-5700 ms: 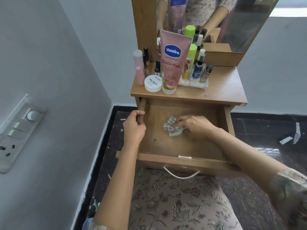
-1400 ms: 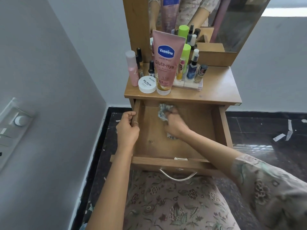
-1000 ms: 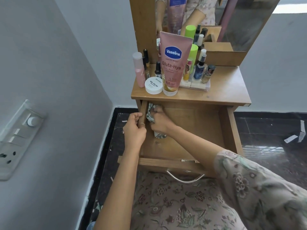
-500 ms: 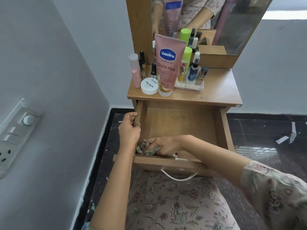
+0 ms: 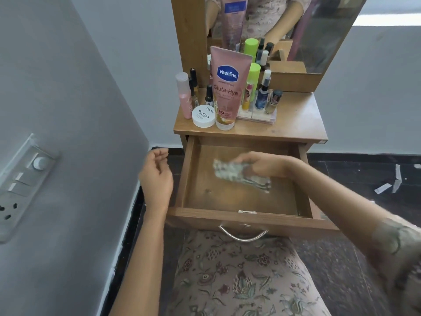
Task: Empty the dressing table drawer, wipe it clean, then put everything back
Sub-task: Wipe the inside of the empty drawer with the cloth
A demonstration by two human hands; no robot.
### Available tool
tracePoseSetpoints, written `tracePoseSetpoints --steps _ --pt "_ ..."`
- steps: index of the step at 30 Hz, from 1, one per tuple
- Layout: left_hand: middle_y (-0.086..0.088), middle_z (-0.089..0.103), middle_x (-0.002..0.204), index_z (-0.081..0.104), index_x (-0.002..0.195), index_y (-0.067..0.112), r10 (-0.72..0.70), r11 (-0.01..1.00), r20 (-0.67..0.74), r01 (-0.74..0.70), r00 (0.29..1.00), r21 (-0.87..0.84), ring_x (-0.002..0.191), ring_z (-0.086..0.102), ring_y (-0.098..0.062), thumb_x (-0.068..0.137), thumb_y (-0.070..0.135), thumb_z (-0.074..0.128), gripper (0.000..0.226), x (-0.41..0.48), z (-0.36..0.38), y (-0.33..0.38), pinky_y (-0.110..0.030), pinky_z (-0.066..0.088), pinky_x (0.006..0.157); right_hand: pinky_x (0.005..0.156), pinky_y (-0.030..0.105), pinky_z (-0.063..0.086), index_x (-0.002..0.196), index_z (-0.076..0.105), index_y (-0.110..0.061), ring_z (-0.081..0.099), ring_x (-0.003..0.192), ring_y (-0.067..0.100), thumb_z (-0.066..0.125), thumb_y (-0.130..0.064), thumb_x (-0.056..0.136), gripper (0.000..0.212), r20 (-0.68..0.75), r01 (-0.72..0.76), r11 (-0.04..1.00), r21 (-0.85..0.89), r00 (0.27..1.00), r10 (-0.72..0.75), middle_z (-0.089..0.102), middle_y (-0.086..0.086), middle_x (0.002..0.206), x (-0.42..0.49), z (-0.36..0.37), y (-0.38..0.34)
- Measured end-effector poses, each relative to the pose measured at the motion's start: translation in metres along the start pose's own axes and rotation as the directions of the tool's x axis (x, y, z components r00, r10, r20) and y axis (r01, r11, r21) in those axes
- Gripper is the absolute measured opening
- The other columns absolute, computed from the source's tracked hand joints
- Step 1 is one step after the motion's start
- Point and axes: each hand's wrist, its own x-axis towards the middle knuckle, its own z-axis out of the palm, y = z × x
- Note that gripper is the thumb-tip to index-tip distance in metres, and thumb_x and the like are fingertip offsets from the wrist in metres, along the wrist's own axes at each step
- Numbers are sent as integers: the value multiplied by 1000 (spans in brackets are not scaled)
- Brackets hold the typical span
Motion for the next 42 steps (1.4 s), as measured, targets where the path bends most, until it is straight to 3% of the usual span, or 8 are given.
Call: tracePoseSetpoints --steps 4,8,14,19,24,33,38,42 --pt "5 61 104 61 109 11 -36 994 -61 42 998 104 93 56 -8 98 3 40 26 -11 -9 -3 -11 37 76 94 25 39 135 48 -9 49 110 17 45 0 92 45 -439 249 969 8 871 -220 47 5 126 22 38 -25" --pt "-4 55 110 56 117 2 -43 993 -165 60 985 101 94 50 -14 100 6 36 27 -16 -8 1 -8 30 75 81 38 51 136 46 -5 53 107 28 49 -2 88 49 -577 215 907 -363 712 -400 46 12 127 54 57 -41" --pt "-7 44 106 48 117 -8 -58 997 -200 66 978 35 77 41 -10 101 7 33 27 -20 -7 6 7 24 63 103 40 41 146 30 -5 41 127 34 47 2 85 64 -455 25 913 -408 861 -227 21 14 151 84 64 -68" --pt "-4 48 101 51 113 -6 4 1000 -208 1 978 23 81 41 -8 100 7 35 24 -21 -8 7 4 26 67 101 38 44 131 56 -11 50 119 30 48 3 80 54 -168 313 804 -506 878 -448 43 12 136 55 74 -66" --pt "-3 52 96 53 110 -4 71 997 -178 -64 981 47 76 43 -5 100 9 38 22 -24 -8 8 0 29 66 102 28 30 117 66 -10 44 116 24 47 10 78 47 19 473 822 -316 870 -493 48 10 123 28 87 -64" --pt "3 52 81 52 104 9 196 960 20 -196 980 200 67 48 -5 100 20 40 17 -26 -6 6 -8 37 60 105 29 40 116 68 -12 53 119 13 40 18 74 60 153 149 980 -133 980 -128 59 -1 127 -21 36 12" --pt "3 53 93 53 107 10 199 944 69 -210 978 256 85 51 -11 100 23 42 19 -25 -4 3 -22 36 72 76 10 45 101 75 -13 55 104 -4 40 20 74 55 134 -55 997 -45 989 61 60 -16 114 -67 15 64" --pt "3 53 94 53 107 9 191 944 94 -209 977 257 86 51 -12 99 22 42 19 -26 -4 3 -26 38 73 88 19 43 94 76 -26 45 105 1 47 14 77 53 120 36 939 -342 993 6 59 -25 110 -85 7 68"
